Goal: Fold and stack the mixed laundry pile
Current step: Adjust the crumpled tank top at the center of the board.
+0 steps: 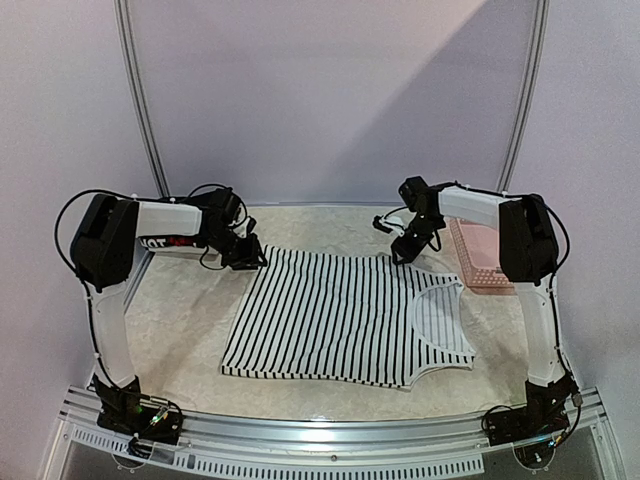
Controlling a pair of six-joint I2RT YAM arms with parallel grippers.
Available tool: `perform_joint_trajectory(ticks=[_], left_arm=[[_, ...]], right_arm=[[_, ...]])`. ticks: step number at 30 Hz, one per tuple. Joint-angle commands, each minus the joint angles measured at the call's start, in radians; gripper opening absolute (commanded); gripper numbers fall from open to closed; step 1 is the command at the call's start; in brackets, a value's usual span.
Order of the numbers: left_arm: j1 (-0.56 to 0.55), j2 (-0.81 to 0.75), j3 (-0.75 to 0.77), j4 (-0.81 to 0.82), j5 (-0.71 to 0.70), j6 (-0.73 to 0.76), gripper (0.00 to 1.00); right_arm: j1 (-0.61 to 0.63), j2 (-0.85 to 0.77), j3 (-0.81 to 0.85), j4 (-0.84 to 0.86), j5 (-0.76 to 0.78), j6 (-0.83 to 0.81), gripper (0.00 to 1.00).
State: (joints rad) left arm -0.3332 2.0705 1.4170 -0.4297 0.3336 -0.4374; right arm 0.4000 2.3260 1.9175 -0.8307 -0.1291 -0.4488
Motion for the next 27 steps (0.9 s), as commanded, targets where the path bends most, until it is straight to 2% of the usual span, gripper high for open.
perform_joint_trajectory(ticks=[1, 8, 13, 20, 24, 27], left_arm=[[0.009, 0.020, 0.013, -0.036, -0.027, 0.014, 0.32], [0.016, 0.073, 0.044, -0.074, -0.025, 0.008, 0.32], [0.015, 0.089, 0.060, -0.104, -0.037, -0.006, 0.27], [0.014, 0.048, 0.002, -0.144, -0.055, -0.007, 0.24], [0.012, 0.022, -0.056, -0.163, -0.061, 0.000, 0.22], [0.010, -0.002, -0.114, -0.158, -0.069, -0.001, 0.22]], right_arm=[[-0.004, 0.030, -0.007, -0.005, -0.005, -0.030, 0.36], [0.003, 0.055, 0.137, -0.021, -0.096, -0.031, 0.36], [0.025, 0.153, 0.310, -0.137, -0.182, -0.101, 0.38], [0.030, 0.212, 0.320, -0.231, -0.191, -0.159, 0.35], [0.029, 0.230, 0.314, -0.218, -0.111, -0.161, 0.26], [0.027, 0.251, 0.314, -0.192, -0.033, -0.148, 0.06]])
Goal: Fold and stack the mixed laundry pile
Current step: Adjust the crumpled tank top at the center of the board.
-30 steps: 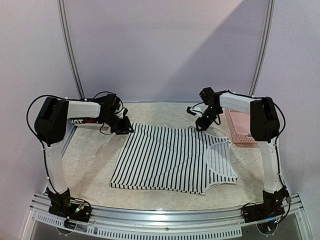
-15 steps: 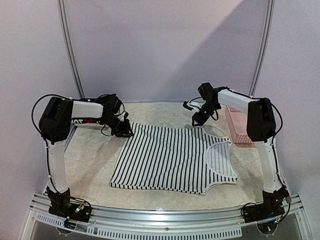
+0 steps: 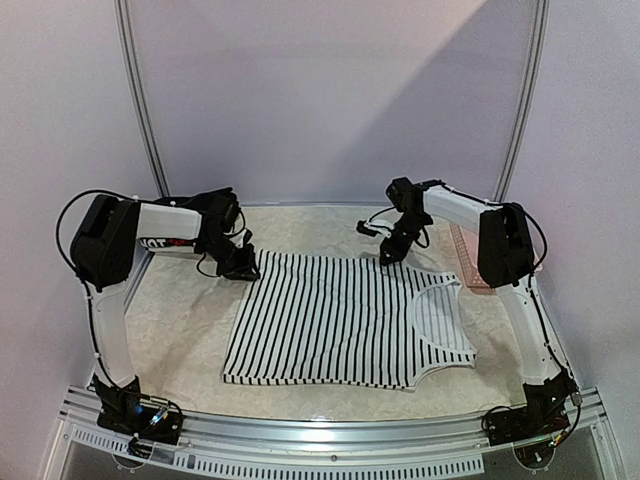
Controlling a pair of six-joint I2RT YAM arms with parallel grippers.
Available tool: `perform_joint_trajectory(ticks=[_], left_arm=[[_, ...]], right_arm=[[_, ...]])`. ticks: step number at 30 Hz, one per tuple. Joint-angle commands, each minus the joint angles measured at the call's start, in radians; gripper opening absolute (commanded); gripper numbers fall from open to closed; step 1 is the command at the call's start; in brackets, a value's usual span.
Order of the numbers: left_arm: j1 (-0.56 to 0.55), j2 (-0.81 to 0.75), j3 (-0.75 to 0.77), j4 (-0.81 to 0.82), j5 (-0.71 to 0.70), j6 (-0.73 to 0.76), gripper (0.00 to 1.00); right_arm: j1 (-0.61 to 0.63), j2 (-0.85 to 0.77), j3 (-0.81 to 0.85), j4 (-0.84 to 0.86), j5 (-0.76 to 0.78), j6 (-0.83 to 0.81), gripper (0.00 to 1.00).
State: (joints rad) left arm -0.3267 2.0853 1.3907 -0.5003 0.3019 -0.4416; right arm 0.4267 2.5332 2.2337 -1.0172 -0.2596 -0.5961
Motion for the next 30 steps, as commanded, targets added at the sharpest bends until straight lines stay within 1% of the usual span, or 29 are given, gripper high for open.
perform_joint_trajectory(ticks=[1, 5, 9, 14, 19, 20, 22, 25, 26, 28, 30], left_arm=[[0.004, -0.026, -0.102, -0.085, -0.039, 0.004, 0.22], [0.004, -0.045, -0.138, -0.074, -0.047, 0.004, 0.22], [0.003, -0.049, -0.130, -0.078, -0.047, 0.001, 0.22], [0.004, -0.069, -0.113, -0.095, -0.054, 0.006, 0.23], [0.004, -0.152, -0.098, -0.006, -0.050, 0.022, 0.28], [0.004, -0.165, -0.075, -0.009, -0.066, 0.023, 0.30], [0.011, -0.174, -0.022, -0.020, -0.098, 0.027, 0.33], [0.038, -0.124, 0.094, -0.063, -0.067, 0.035, 0.37], [0.047, -0.097, 0.135, -0.079, -0.050, 0.040, 0.38], [0.059, -0.040, 0.212, -0.110, -0.018, 0.054, 0.40], [0.065, 0.016, 0.270, -0.122, 0.016, 0.064, 0.41]], right_arm=[[-0.001, 0.052, -0.002, 0.007, 0.128, 0.014, 0.01], [-0.032, 0.058, 0.001, 0.063, 0.164, 0.109, 0.00], [-0.053, 0.045, 0.001, 0.095, 0.172, 0.184, 0.00], [-0.059, 0.045, 0.001, 0.091, 0.171, 0.211, 0.00], [-0.059, 0.032, 0.001, 0.080, 0.133, 0.210, 0.01], [-0.059, 0.024, 0.001, 0.075, 0.130, 0.211, 0.02], [-0.060, 0.005, -0.002, 0.073, 0.138, 0.205, 0.09], [-0.067, -0.031, -0.024, 0.084, 0.143, 0.188, 0.26], [-0.071, -0.040, -0.032, 0.089, 0.142, 0.186, 0.29], [-0.079, -0.054, -0.038, 0.087, 0.134, 0.178, 0.34], [-0.088, -0.056, -0.037, 0.079, 0.129, 0.165, 0.36]])
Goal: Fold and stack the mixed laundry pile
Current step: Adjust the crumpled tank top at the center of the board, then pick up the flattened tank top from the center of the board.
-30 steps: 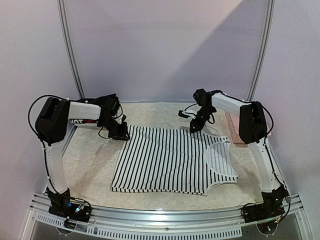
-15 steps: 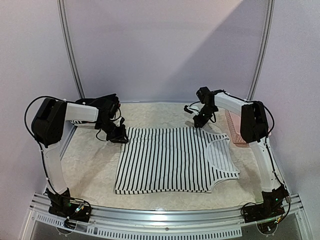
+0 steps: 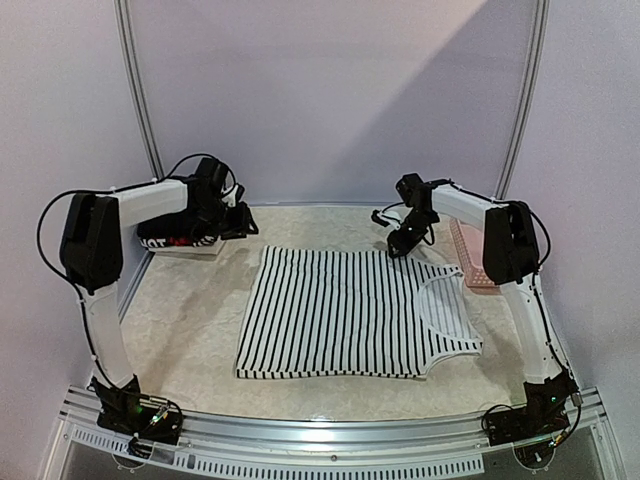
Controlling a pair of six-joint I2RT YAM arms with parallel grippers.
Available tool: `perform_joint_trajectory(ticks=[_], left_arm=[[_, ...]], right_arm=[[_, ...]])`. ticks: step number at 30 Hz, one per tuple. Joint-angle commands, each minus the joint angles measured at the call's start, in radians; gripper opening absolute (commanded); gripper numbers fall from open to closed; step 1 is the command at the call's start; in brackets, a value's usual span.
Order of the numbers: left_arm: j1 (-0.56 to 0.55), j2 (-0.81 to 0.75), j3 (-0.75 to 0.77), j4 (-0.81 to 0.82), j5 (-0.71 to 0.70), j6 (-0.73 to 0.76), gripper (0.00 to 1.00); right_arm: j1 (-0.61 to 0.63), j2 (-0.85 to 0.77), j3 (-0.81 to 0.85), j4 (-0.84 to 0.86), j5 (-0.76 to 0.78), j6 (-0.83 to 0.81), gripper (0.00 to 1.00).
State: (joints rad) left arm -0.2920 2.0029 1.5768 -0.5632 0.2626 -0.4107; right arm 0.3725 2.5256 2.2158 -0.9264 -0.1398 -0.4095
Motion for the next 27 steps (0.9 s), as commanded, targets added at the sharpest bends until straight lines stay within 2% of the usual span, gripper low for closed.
perform_joint_trajectory(ticks=[1, 8, 14, 20, 27], left_arm=[[0.032, 0.123, 0.109, -0.065, 0.069, 0.038, 0.42], [0.031, 0.267, 0.235, -0.096, 0.081, 0.076, 0.45], [0.034, 0.335, 0.256, -0.045, 0.135, 0.072, 0.46], [0.033, 0.354, 0.268, 0.039, 0.174, 0.055, 0.47], [0.032, 0.425, 0.364, 0.020, 0.187, 0.046, 0.47]], right_arm=[[-0.038, -0.047, -0.019, -0.019, 0.001, -0.028, 0.36], [-0.065, -0.037, -0.014, -0.032, -0.035, -0.063, 0.39], [-0.072, -0.118, -0.054, 0.022, -0.137, -0.076, 0.43], [-0.072, -0.144, -0.054, 0.054, -0.109, -0.065, 0.43], [-0.072, -0.123, -0.071, 0.036, -0.102, -0.052, 0.43]])
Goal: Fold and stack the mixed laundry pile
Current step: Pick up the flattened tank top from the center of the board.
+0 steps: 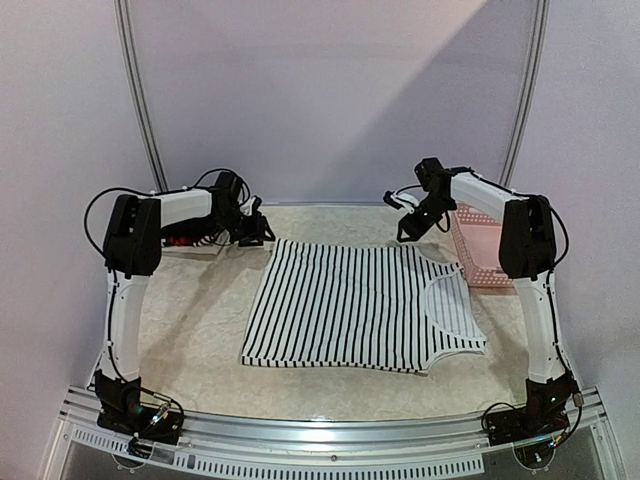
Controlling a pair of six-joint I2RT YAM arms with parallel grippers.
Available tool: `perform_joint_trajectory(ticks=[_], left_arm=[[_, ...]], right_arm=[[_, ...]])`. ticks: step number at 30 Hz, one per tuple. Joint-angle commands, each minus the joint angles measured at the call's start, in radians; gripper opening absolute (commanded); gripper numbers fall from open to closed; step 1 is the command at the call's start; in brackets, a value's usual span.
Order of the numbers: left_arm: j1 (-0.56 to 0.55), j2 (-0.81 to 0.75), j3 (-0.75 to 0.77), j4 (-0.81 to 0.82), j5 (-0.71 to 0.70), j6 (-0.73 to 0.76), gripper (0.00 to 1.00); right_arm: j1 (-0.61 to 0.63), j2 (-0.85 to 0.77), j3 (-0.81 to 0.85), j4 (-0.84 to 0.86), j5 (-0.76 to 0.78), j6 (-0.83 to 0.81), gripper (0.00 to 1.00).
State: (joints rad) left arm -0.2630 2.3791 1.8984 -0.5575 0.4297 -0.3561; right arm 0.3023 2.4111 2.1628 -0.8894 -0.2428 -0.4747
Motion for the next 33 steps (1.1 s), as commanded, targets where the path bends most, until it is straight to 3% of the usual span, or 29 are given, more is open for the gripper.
perform_joint_trajectory(ticks=[1, 8, 20, 28, 33], left_arm=[[0.003, 0.058, 0.051, 0.019, 0.021, -0.011, 0.47], [-0.007, 0.146, 0.140, 0.038, 0.041, -0.053, 0.45], [-0.031, 0.218, 0.189, -0.006, 0.077, -0.024, 0.25], [-0.024, 0.140, 0.115, 0.018, 0.027, 0.015, 0.01], [0.005, 0.067, 0.079, 0.007, -0.040, 0.065, 0.00]], right_arm=[[-0.002, -0.014, -0.028, 0.004, 0.006, 0.014, 0.43], [-0.007, -0.051, -0.066, 0.014, 0.090, 0.017, 0.44], [-0.070, -0.014, -0.074, -0.032, 0.038, 0.000, 0.45], [-0.075, -0.004, -0.069, -0.035, -0.043, -0.020, 0.45], [-0.075, 0.021, 0.000, -0.056, -0.096, -0.014, 0.45]])
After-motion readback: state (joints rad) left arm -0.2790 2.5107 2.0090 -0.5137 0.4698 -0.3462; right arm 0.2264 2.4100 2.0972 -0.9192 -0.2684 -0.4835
